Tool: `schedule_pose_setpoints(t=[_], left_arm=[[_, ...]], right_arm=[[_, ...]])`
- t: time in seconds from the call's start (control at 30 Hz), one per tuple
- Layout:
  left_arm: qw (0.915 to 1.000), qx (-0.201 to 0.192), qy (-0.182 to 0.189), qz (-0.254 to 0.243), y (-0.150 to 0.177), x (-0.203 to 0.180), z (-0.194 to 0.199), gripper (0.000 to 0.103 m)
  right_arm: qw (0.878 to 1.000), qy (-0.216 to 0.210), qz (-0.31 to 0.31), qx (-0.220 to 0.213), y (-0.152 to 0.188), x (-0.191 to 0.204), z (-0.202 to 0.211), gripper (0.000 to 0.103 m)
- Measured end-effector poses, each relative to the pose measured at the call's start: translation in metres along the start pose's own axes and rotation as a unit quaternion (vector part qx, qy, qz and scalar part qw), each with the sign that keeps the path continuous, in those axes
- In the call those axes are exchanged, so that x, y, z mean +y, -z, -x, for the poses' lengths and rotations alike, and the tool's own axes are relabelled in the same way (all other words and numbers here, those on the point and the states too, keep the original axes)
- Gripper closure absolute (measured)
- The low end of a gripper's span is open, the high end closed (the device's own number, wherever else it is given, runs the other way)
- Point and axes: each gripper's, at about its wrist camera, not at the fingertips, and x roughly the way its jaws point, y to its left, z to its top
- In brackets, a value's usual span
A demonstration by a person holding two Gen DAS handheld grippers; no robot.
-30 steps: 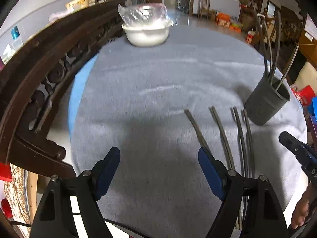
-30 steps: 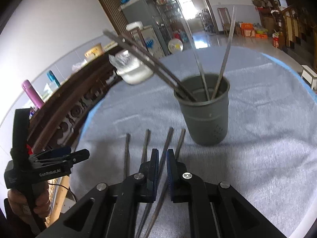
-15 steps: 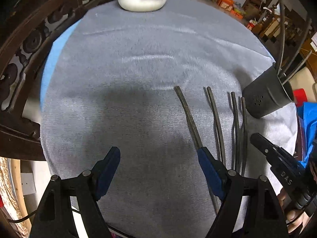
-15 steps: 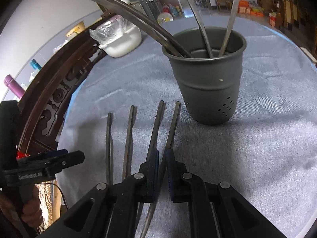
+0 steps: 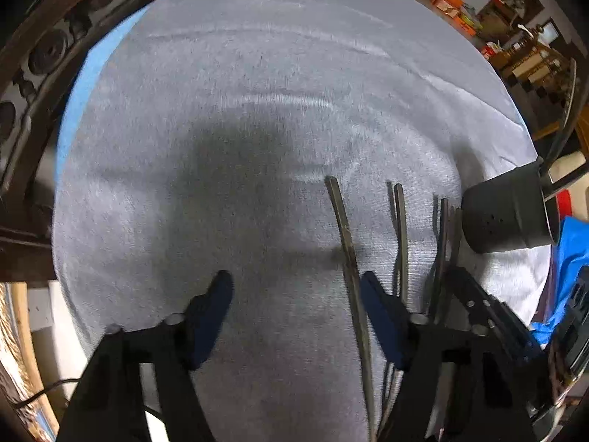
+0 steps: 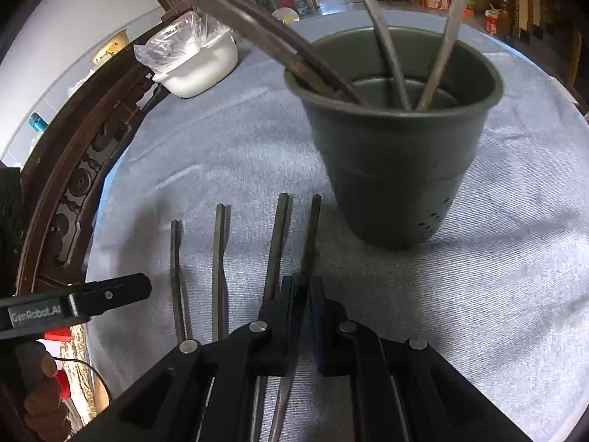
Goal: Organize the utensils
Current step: 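Move both tools back to the dark utensils lying on the cloth, then grasp a dark utensil with the left tool while the right tool grasps another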
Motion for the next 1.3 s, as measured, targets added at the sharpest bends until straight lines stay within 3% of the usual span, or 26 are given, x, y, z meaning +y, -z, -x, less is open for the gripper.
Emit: schedule_pose_setpoints(t=[0.07,0.33,0.57,0.7,0.87,0.97,1.17,1.3], left_arm=[[0.9999,0.010,0.011,0.007,0.000,-0.001,-0.004,0.048],[0.9991,0.014,0.028,0.028,-0.008,-0.007,-0.005,0.049],[0.9983,0.029,0.030,0.040,-0.017,-0.013,-0.017,0.049],[0.9985,0.029,0.024,0.040,-0.021,-0.022,-0.025,0.049],[0.9992,0.019,0.020,0.028,-0.031,-0.026,-0.036,0.081],[0.9997,0.016,0.015,0.011,-0.036,-0.032,-0.037,0.093],[0.9986,0.021,0.026,-0.040,-0.034,-0.040,-0.037,0.094],[0.9961,0.031,0.024,-0.079,-0.032,-0.035,-0.036,0.092]], right_arm=[[1.000,0.003,0.008,-0.004,0.001,0.002,0.000,0.093],[0.999,0.016,0.028,0.009,0.006,-0.007,0.008,0.094],[0.999,0.014,0.033,0.031,0.011,-0.012,0.008,0.092],[0.999,0.020,0.043,0.023,0.014,-0.009,0.010,0.091],[0.999,0.007,0.032,0.023,0.013,-0.013,0.009,0.090],[1.000,-0.005,0.011,0.028,0.009,-0.018,0.009,0.090],[0.999,-0.018,-0.008,0.028,0.007,-0.025,0.010,0.090],[0.999,-0.008,0.015,0.030,0.009,-0.019,0.012,0.093]])
